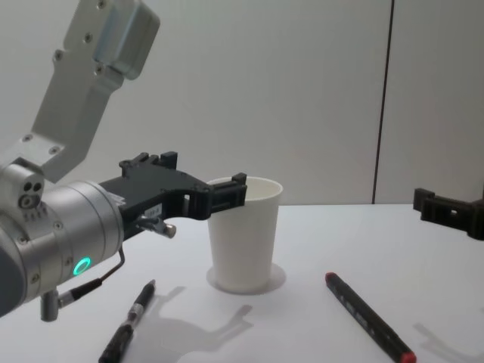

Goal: Place the pen into the pen holder.

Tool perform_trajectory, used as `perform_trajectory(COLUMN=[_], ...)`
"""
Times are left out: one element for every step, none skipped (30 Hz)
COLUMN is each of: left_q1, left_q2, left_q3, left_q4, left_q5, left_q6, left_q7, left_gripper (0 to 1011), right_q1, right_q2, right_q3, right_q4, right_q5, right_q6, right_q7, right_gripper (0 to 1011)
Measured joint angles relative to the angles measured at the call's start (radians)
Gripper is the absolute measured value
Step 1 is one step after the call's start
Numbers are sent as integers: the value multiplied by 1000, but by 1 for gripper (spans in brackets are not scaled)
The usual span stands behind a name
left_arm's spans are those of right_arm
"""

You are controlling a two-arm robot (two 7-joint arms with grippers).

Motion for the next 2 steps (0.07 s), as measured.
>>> perform_trajectory(left_q1=[0,0], left_q2=[0,0], left_q3=[0,0], left_q4=[0,0], left_q5=[0,0], left_q6=[0,0], left_q7=[0,0], left_gripper=[1004,1004], right_q1=[0,0], right_q2=[0,0], right_q3=[0,0], right_q4=[0,0], right_q5=[0,0], right_q6=[0,0], right_q7=[0,0], right_gripper=[1002,1002])
